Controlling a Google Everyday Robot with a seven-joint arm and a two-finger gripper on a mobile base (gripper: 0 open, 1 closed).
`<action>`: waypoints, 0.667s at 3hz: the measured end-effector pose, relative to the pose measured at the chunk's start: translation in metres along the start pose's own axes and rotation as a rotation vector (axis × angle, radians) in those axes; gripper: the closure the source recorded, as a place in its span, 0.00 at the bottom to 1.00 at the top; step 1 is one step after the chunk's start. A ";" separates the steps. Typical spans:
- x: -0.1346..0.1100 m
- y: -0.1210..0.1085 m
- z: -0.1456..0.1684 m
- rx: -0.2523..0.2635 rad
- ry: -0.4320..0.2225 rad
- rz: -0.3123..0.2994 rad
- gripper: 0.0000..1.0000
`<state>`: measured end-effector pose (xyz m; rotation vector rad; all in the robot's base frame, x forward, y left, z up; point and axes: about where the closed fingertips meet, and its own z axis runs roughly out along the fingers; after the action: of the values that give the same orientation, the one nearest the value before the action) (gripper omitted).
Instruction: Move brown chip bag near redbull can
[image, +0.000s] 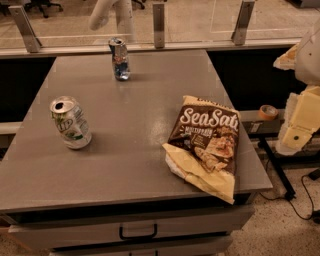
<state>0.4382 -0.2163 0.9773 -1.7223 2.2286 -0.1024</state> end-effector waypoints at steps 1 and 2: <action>0.000 0.000 0.000 0.000 0.000 0.000 0.00; -0.005 -0.006 0.005 0.003 -0.074 0.061 0.00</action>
Offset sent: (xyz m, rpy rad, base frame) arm 0.0244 0.0090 -0.0105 0.2336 -0.0181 -0.1072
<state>0.4466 -0.2122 0.9749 -1.6284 2.2239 -0.0279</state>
